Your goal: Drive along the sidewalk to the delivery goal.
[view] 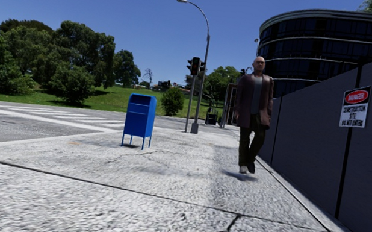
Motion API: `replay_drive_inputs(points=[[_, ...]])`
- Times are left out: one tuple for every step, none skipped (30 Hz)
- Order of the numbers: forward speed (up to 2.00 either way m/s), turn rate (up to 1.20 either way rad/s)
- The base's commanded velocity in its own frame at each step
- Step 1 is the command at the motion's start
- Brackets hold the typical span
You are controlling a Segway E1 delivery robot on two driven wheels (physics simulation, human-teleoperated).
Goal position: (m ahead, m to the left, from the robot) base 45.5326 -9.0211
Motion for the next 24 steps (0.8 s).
replay_drive_inputs(points=[[2.00,0.00],[2.00,0.00],[2.00,0.00],[2.00,0.00],[2.00,0.00],[2.00,0.00],[2.00,0.00],[2.00,0.00],[2.00,0.00],[2.00,0.00],[2.00,0.00],[2.00,0.00],[2.00,0.00],[2.00,0.00],[2.00,0.00],[2.00,0.00],[2.00,0.00],[2.00,0.00],[2.00,0.00],[2.00,0.00],[2.00,0.00],[2.00,0.00],[2.00,0.00],[2.00,0.00]])
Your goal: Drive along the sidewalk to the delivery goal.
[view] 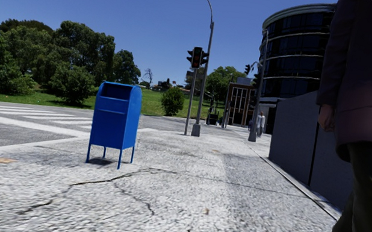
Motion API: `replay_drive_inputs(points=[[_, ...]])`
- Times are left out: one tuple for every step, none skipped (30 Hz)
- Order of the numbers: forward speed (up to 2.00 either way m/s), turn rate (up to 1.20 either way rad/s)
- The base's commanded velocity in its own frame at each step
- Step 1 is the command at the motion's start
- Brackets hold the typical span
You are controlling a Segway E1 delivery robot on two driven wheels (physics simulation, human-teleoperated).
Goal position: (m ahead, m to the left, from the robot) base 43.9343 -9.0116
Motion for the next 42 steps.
replay_drive_inputs(points=[[2.00,-0.05],[2.00,-0.20],[2.00,-0.27],[2.00,-0.27],[2.00,-0.36],[2.00,-0.42],[2.00,-0.46],[2.00,-0.48],[2.00,-0.48],[2.00,-0.49],[2.00,-0.49],[2.00,-0.49],[2.00,-0.49],[2.00,-0.49],[2.00,-0.49],[2.00,-0.48],[2.00,-0.47],[2.00,-0.47],[2.00,-0.46],[2.00,-0.46],[2.00,-0.45],[2.00,-0.43],[2.00,-0.32],[2.00,0.00],[2.00,0.00],[2.00,0.00],[2.00,0.00],[2.00,0.00],[2.00,0.00],[2.00,0.00],[2.00,0.00],[2.00,0.00],[2.00,0.00],[2.00,0.00],[2.00,0.00],[2.00,0.00],[2.00,0.00],[2.00,0.00],[2.00,0.00],[2.00,0.00],[2.00,0.00],[2.00,0.00]])
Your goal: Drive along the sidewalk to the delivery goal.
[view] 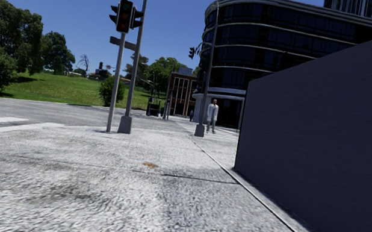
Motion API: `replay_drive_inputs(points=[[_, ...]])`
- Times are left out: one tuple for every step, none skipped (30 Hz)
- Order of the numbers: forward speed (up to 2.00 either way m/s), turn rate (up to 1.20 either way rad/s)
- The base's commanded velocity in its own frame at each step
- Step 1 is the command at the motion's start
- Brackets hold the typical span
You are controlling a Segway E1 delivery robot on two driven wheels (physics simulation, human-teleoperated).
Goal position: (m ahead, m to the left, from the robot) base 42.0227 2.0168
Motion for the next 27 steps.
replay_drive_inputs(points=[[2.00,0.00],[2.00,0.00],[2.00,0.00],[2.00,0.00],[2.00,0.00],[2.00,0.00],[2.00,0.00],[2.00,0.00],[2.00,0.00],[2.00,0.00],[2.00,0.00],[2.00,0.00],[2.00,0.00],[2.00,0.00],[2.00,0.00],[2.00,0.00],[2.00,0.00],[2.00,0.00],[2.00,0.00],[2.00,0.00],[2.00,0.00],[2.00,0.00],[2.00,0.00],[2.00,0.00],[2.00,0.00],[2.00,0.00],[2.00,0.00]])
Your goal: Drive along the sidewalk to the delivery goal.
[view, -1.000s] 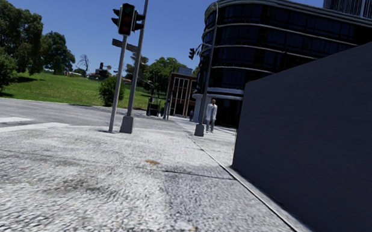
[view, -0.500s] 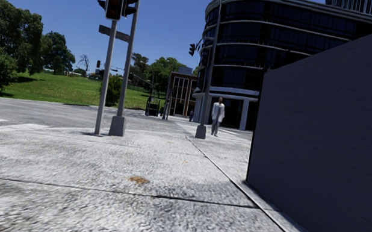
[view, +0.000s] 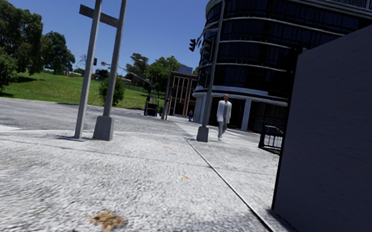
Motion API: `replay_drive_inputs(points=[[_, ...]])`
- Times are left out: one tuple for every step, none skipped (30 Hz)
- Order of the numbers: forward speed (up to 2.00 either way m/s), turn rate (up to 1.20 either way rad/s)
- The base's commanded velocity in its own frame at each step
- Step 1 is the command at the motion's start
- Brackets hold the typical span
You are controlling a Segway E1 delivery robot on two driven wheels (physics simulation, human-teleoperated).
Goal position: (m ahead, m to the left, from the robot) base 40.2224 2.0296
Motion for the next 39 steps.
replay_drive_inputs(points=[[2.00,0.00],[2.00,0.00],[2.00,0.00],[2.00,0.00],[2.00,0.00],[2.00,0.00],[2.00,0.00],[2.00,0.00],[2.00,0.00],[2.00,0.00],[2.00,0.00],[2.00,0.00],[2.00,0.00],[2.00,0.00],[2.00,0.00],[2.00,0.00],[2.00,0.00],[2.00,0.00],[2.00,0.00],[2.00,0.00],[2.00,0.16],[1.90,0.24],[1.63,0.27],[1.48,0.28],[1.48,0.28],[1.39,0.34],[1.36,0.40],[1.35,0.50],[1.35,0.53],[1.35,0.53],[1.35,0.54],[1.35,0.53],[1.35,0.40],[1.35,0.37],[1.35,0.37],[1.35,0.37],[1.35,0.38],[1.35,0.39],[1.35,0.39]])
